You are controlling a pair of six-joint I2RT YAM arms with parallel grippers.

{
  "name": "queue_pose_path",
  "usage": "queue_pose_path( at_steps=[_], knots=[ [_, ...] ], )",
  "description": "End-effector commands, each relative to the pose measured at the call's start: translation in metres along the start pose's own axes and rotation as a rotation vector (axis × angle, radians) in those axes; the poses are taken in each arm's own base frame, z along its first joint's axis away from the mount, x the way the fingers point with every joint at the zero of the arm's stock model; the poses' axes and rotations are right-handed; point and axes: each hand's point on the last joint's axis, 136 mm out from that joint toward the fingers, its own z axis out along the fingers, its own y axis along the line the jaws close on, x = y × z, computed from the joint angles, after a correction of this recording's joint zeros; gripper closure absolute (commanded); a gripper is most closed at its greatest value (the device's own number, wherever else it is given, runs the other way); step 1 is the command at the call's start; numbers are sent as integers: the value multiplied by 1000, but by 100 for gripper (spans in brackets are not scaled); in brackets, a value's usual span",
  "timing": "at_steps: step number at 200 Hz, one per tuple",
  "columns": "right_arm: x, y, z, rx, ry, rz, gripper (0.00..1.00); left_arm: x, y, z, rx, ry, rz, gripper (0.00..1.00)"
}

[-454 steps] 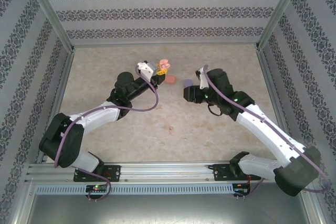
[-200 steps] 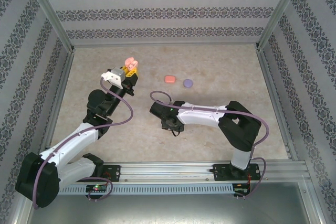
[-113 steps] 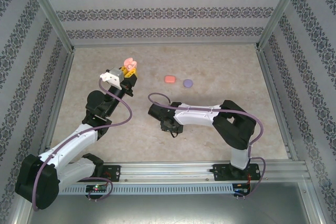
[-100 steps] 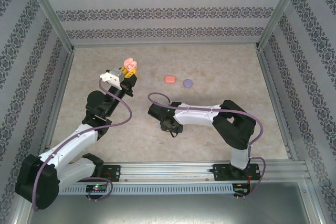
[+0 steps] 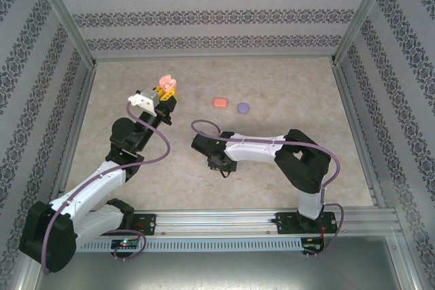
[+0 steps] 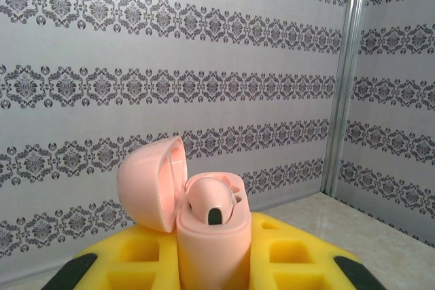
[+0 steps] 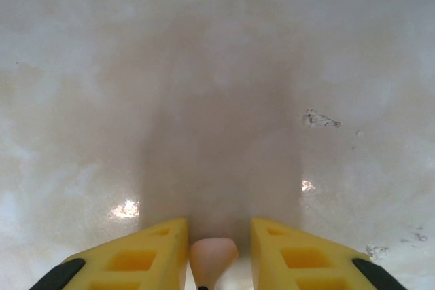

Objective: Insert the wireless bluetooth earbuds into the charging case

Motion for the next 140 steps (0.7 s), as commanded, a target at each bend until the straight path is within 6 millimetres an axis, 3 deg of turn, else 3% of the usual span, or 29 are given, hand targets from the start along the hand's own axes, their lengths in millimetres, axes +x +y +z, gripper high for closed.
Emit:
queue_pose_path(
  at_steps=[1, 81, 140],
  knots=[
    [5, 6, 4, -10, 4, 8, 71, -8, 1, -3, 6, -25, -8, 100],
    [-1, 9, -5, -44, -31, 7, 80, -7, 0, 0, 11, -15, -17, 100],
    [-24, 6, -37, -95, -153, 16, 80, -11, -3, 3, 30, -12, -18, 100]
  ],
)
